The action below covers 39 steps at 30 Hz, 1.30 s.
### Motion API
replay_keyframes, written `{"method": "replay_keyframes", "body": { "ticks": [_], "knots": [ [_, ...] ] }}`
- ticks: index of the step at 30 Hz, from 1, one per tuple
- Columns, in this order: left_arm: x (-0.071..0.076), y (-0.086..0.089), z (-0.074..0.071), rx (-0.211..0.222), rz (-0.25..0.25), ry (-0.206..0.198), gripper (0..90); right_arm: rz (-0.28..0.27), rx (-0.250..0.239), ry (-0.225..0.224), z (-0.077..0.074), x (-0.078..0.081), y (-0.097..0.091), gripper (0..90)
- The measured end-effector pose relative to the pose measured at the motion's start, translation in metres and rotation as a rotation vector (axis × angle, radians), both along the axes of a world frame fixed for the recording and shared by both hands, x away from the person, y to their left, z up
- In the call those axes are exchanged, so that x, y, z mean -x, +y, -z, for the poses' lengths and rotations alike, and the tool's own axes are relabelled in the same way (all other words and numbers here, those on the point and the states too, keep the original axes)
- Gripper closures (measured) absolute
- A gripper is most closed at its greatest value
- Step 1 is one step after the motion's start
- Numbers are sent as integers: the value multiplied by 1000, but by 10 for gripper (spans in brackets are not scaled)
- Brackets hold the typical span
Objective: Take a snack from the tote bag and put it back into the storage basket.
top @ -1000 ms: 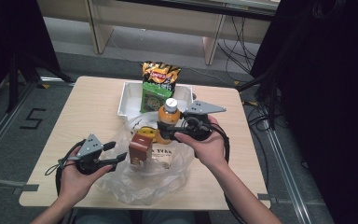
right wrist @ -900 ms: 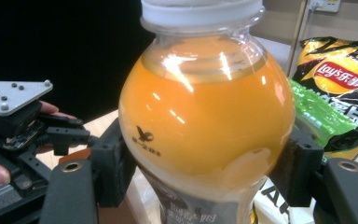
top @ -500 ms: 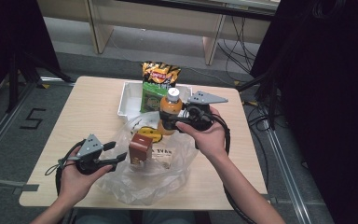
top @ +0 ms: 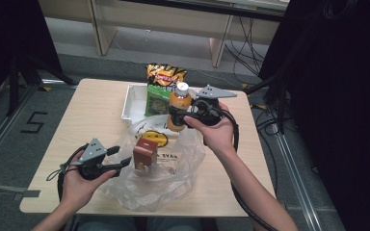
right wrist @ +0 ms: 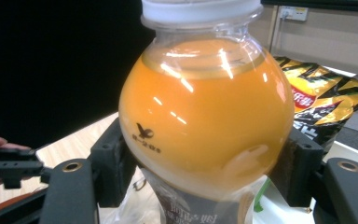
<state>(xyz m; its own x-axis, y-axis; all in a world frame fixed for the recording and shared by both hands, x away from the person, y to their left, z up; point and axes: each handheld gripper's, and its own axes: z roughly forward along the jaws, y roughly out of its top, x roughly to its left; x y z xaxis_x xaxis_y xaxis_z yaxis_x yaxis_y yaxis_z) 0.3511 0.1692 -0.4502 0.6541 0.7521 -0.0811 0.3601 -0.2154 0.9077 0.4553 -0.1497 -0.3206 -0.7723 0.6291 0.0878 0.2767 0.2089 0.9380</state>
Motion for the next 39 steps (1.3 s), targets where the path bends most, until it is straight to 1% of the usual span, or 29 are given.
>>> {"method": "replay_keyframes", "body": {
  "ticks": [1,2,3,4,7,9,10,11,13,15,16,18,19,20,21,22,23,24,26,27,29,30,31,33,34,36,37,38,39],
  "knots": [
    [0,0,0,0,0,0,386,7,-3,11,0,0,0,341],
    [0,0,0,1,1,0,385,3,-7,10,-1,-3,0,341],
    [0,0,0,1,2,1,386,11,3,3,-1,-5,0,341],
    [0,0,0,1,2,1,385,19,1,15,-2,-6,0,341],
    [0,0,0,2,2,1,385,31,0,15,-2,-12,1,341],
    [0,0,0,1,1,1,385,30,9,-1,-2,-17,0,341],
    [0,0,0,2,2,1,385,34,3,24,-3,-17,1,341],
    [0,0,0,3,1,-1,385,36,14,10,-3,-20,0,341],
    [0,0,0,0,-3,1,385,40,7,17,-2,-24,1,341],
    [0,0,1,13,-3,9,386,43,13,19,-1,-28,1,341],
    [0,0,0,3,3,1,385,55,14,27,-1,-30,1,341],
    [0,0,1,14,-3,10,385,57,12,20,0,-35,1,340],
    [0,0,0,5,1,2,385,61,19,9,0,-38,0,341],
    [0,0,1,5,0,3,385,68,16,19,0,-38,0,341],
    [0,0,1,5,1,4,385,73,19,8,0,-41,0,340],
    [0,0,1,4,-2,4,385,79,11,29,0,-42,0,341],
    [0,0,1,1,-2,5,385,76,21,12,1,-46,0,340],
    [0,0,1,0,-3,5,385,88,19,31,0,-46,0,340],
    [0,0,1,1,-3,5,385,99,18,23,2,-51,0,340],
    [0,0,1,2,-3,5,385,95,30,22,2,-53,-1,340],
    [0,1,1,2,-4,5,386,108,22,27,3,-56,-1,340],
    [0,1,1,1,-4,5,386,102,31,30,2,-59,-2,340],
    [0,1,1,1,-3,5,385,116,26,36,3,-60,-1,341],
    [0,1,1,0,-3,5,386,117,29,47,3,-64,-1,341],
    [0,1,1,-1,-2,5,385,126,32,33,4,-66,-1,340],
    [0,1,1,-2,-1,5,385,127,34,36,3,-70,-2,340],
    [-4,3,0,-33,11,-48,385,131,30,55,3,-71,-2,340],
    [-4,3,0,-33,8,-46,385,137,36,39,3,-73,-2,340],
    [-3,2,1,-18,2,-25,385,140,33,41,3,-75,-3,340]
  ]
}}
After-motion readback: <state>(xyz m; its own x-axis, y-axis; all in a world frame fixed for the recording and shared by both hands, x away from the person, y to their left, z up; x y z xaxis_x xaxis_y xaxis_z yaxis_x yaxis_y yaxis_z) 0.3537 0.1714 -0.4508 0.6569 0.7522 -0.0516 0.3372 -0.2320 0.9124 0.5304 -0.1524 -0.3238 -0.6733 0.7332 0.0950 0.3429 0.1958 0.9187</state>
